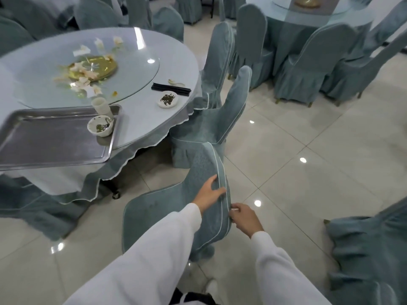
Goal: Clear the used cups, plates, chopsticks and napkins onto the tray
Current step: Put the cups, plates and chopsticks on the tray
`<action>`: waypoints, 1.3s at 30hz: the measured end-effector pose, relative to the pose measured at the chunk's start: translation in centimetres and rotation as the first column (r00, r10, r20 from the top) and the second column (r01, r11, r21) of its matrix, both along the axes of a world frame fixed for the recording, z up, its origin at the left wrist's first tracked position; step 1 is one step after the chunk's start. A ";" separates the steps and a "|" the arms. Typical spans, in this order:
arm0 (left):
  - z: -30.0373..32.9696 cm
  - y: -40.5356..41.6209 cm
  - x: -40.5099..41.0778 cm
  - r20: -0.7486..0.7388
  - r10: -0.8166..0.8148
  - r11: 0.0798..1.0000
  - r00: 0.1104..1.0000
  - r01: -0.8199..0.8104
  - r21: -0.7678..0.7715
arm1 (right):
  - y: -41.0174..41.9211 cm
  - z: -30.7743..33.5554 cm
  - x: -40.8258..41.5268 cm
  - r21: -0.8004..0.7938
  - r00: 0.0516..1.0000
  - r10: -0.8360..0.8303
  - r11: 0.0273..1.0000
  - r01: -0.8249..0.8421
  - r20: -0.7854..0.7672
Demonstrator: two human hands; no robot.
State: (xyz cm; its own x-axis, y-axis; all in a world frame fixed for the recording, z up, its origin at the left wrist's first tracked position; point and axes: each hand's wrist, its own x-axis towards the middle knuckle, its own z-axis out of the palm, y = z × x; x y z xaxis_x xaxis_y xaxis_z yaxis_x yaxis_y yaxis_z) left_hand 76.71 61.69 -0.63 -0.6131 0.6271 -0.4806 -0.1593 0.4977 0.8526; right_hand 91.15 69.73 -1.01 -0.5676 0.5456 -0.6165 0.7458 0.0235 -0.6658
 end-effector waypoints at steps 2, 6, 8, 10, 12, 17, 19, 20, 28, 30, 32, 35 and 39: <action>-0.2 0.4 0.1 0.005 -0.009 1.000 1.000 0.009 -0.002 | -0.1 0.0 0.2 -0.009 1.000 -0.021 1.000 0.021 -0.019; -0.9 0.8 0.5 0.014 -0.038 0.999 0.999 0.039 -0.004 | 0.2 0.1 0.4 -0.121 0.994 -0.094 0.989 0.087 -0.057; -1.2 0.8 0.6 0.002 -0.029 0.999 1.000 0.029 -0.015 | 0.3 0.0 0.2 -0.104 0.992 -0.109 0.989 0.102 -0.061; -1.5 0.8 0.6 0.009 -0.026 1.000 1.000 0.027 -0.017 | 0.3 -0.3 0.0 -0.091 0.991 -0.119 0.989 0.113 -0.058; -1.7 0.6 0.4 0.018 -0.042 0.999 0.999 0.042 -0.027 | 0.2 -0.3 -0.1 -0.142 0.985 -0.164 0.978 0.155 -0.054; -1.3 0.0 -0.7 0.009 -0.092 0.994 0.996 0.093 -0.065 | 0.3 0.2 -0.6 -0.236 0.983 -0.179 0.958 0.165 -0.037; -1.0 -0.4 -0.9 0.017 -0.103 0.992 0.995 0.104 -0.071 | 0.2 0.6 -0.9 -0.221 0.990 -0.142 0.966 0.137 -0.008; -1.0 -0.6 -1.0 0.017 -0.107 0.992 0.994 0.108 -0.071 | 0.2 0.7 -1.1 -0.212 0.992 -0.129 0.969 0.127 0.003; -0.7 -1.9 -2.8 -0.008 -0.194 0.977 0.981 0.193 -0.086 | -0.7 0.5 -2.0 -0.204 0.993 -0.119 0.972 0.117 0.003; -0.6 -2.3 -2.8 -0.003 -0.196 0.978 0.981 0.195 -0.078 | -1.2 0.3 -2.0 -0.216 0.993 -0.118 0.970 0.113 -0.010; -0.6 -2.8 -3.1 0.003 -0.206 0.976 0.979 0.205 -0.076 | -1.5 0.1 -2.2 -0.227 0.993 -0.116 0.968 0.109 -0.021; -0.4 -3.6 -3.9 0.002 -0.256 0.963 0.967 0.255 -0.088 | -2.1 0.0 -2.5 -0.245 0.993 -0.117 0.963 0.108 -0.022; -0.2 -5.2 -4.5 -0.007 -0.253 0.964 0.967 0.251 -0.089 | -3.8 -0.3 -2.6 -0.334 0.988 -0.135 0.937 0.102 -0.077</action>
State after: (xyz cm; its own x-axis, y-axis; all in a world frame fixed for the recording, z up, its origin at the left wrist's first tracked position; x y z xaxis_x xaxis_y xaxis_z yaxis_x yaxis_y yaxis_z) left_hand 72.18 56.48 -0.79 -0.4495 0.7188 -0.5303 -0.0039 0.5921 0.8059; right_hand 88.55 65.94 -1.33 -0.5777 0.3891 -0.7175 0.6607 -0.2932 -0.6910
